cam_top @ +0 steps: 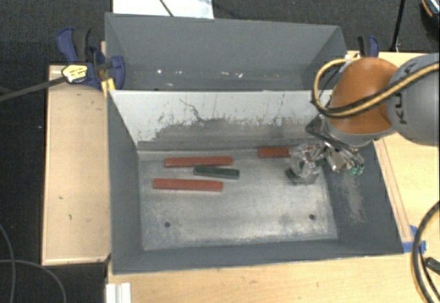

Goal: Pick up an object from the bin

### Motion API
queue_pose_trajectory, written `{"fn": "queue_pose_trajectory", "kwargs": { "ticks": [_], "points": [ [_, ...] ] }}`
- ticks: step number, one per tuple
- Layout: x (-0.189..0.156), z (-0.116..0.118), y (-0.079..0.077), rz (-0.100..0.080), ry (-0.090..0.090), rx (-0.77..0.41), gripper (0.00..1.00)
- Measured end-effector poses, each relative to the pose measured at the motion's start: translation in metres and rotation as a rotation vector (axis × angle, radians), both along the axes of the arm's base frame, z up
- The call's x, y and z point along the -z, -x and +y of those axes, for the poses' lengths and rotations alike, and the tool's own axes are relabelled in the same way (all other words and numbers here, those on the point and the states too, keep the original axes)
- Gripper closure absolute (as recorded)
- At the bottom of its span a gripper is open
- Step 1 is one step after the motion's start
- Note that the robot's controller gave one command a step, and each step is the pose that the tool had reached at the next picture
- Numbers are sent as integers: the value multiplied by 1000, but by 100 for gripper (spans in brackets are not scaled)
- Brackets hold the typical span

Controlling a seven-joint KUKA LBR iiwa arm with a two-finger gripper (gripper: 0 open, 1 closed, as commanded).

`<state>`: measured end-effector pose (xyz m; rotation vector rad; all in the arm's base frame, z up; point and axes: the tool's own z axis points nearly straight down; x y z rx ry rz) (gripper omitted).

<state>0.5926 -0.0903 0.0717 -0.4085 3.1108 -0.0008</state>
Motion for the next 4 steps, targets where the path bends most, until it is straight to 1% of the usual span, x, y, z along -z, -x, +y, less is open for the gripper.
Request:
{"fn": "queue_pose_trajectory", "kwargs": {
  "ticks": [1,2,3,4],
  "points": [
    [1,0,1,2,0,-1,0],
    [0,0,0,-1,0,-2,100],
    [1,0,0,1,0,-3,0],
    [-1,1,4,7,-2,112,0]
  ]
}}
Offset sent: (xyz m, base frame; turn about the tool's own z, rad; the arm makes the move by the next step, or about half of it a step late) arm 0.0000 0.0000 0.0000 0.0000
